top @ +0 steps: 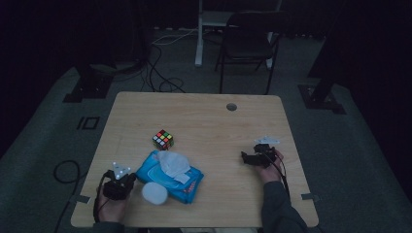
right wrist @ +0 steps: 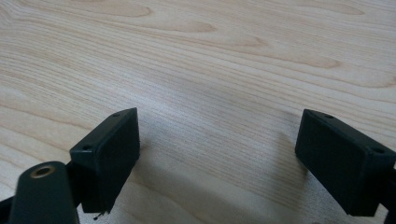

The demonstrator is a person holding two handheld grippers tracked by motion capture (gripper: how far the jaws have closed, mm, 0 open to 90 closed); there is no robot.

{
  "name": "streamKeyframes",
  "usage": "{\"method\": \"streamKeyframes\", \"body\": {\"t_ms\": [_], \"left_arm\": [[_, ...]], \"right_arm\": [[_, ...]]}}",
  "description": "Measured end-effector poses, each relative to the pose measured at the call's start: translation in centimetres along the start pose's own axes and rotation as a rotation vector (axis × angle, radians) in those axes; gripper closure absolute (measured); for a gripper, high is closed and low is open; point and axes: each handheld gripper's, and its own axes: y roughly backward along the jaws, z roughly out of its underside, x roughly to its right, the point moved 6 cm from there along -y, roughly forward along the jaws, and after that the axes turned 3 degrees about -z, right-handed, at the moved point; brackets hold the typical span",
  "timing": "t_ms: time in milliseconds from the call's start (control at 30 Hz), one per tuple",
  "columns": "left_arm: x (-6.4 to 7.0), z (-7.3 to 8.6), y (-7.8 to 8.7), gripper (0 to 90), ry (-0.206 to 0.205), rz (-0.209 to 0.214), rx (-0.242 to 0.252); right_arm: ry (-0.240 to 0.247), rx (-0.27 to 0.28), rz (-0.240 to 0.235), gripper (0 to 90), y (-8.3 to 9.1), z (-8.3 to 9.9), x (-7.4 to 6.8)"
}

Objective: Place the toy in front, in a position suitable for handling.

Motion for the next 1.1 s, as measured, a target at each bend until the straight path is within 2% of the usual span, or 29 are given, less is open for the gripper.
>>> {"method": "streamKeyframes", "body": {"t_ms": [33, 133, 233, 333, 433, 600, 667, 800, 900, 1033, 1100], "left_arm": [[-1.0, -0.2, -0.2, 90.0, 0.02, -0.006, -0.002], [-3.1, -0.8, -1.0, 90.0, 0.043, -0.042, -0.01], [-5.4, -1.8, -2.0, 90.0, 0.074, -0.047, -0.022], [-7.0, -2.8, -3.0, 89.8, 0.09, -0.041, -0.016], [-7.9, -4.1, -4.4, 87.6, 0.073, -0.034, -0.026], [-8.3, -5.1, -4.8, 79.8, 0.069, -0.037, -0.031], [-8.5, -5.3, -3.8, 75.0, 0.094, -0.023, 0.007], [-8.4, -5.4, -2.3, 70.4, 0.089, -0.022, 0.035], [-8.1, -5.7, -1.2, 67.6, 0.086, -0.011, 0.065], [-7.3, -6.4, 0.3, 66.0, 0.076, 0.009, 0.102], [-6.8, -6.7, 1.0, 65.4, 0.074, 0.018, 0.116]], "right_arm": [[0.0, 0.0, 0.0, 13.6, 0.0, 0.0, 0.0], [0.0, 0.0, 0.0, 13.7, 0.0, 0.0, 0.0], [0.0, 0.0, 0.0, 13.6, 0.0, 0.0, 0.0], [0.0, 0.0, 0.0, 13.7, 0.0, 0.0, 0.0], [0.0, 0.0, 0.0, 13.6, 0.0, 0.0, 0.0], [0.005, -0.002, -0.005, 13.3, 0.0, 0.0, -0.1], [0.008, -0.002, -0.009, 13.3, 0.0, 0.0, -0.1], [0.008, -0.002, -0.007, 13.8, 0.0, 0.0, -0.1], [0.007, 0.014, -0.005, 22.9, 0.1, -0.1, -0.2], [-0.007, 0.009, 0.003, 27.3, 0.1, -0.3, -0.6], [-0.002, 0.02, -0.027, 30.8, 0.3, -0.7, -1.2]]}}
